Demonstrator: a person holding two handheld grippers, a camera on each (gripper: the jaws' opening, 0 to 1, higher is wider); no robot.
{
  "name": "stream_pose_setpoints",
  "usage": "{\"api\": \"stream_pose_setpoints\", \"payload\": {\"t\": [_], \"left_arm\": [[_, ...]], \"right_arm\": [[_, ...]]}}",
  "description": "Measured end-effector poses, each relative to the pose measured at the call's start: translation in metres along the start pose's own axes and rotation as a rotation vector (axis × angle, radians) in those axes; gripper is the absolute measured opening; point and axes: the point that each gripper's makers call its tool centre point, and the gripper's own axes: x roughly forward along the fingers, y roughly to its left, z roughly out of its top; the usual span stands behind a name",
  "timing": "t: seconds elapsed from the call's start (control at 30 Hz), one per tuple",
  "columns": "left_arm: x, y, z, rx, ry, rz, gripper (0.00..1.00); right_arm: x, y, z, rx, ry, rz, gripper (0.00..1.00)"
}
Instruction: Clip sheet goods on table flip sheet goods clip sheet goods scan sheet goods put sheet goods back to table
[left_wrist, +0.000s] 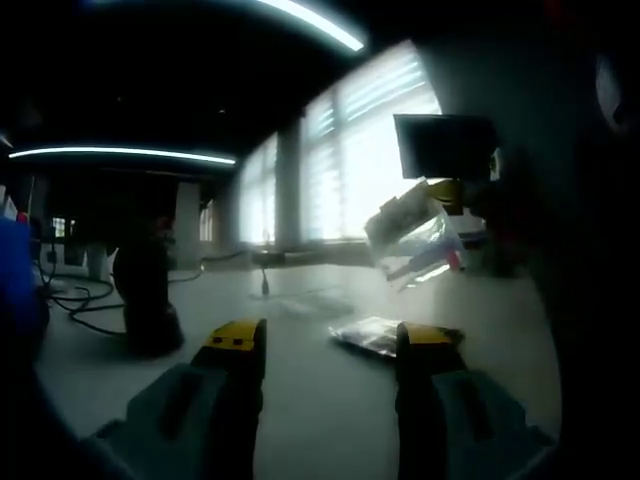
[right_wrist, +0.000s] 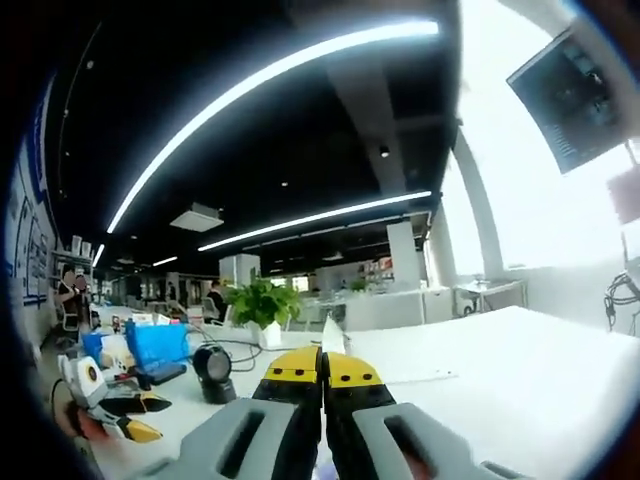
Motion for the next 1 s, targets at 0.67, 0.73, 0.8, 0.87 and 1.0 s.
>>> {"api": "stream_pose_setpoints", "payload": {"t": [0.67,0.73,0.8,0.87,1.0], "left_arm": [[0.000,0.000,-0.001,0.002,0.012,0.016,0.45],[0.001,0.001,-0.002,0.001,0.011,0.013,0.45],[0.001,0.000,-0.002,-0.001,0.010,0.011,0.45],[0.001,0.000,-0.002,0.001,0.011,0.010,0.45],[0.001,0.003,-0.002,-0.004,0.009,0.015,0.45]], "right_arm": [[-0.008,-0.002,-0.029,0.157,0.017,-0.027,0.00],[-0.010,-0.006,-0.030,0.167,0.015,-0.045,0.00],[-0.014,-0.015,-0.032,0.184,0.018,-0.080,0.00],[-0.020,-0.026,-0.035,0.188,0.013,-0.118,0.00],[-0.034,-0.044,-0.041,0.185,-0.011,-0.193,0.00]]}}
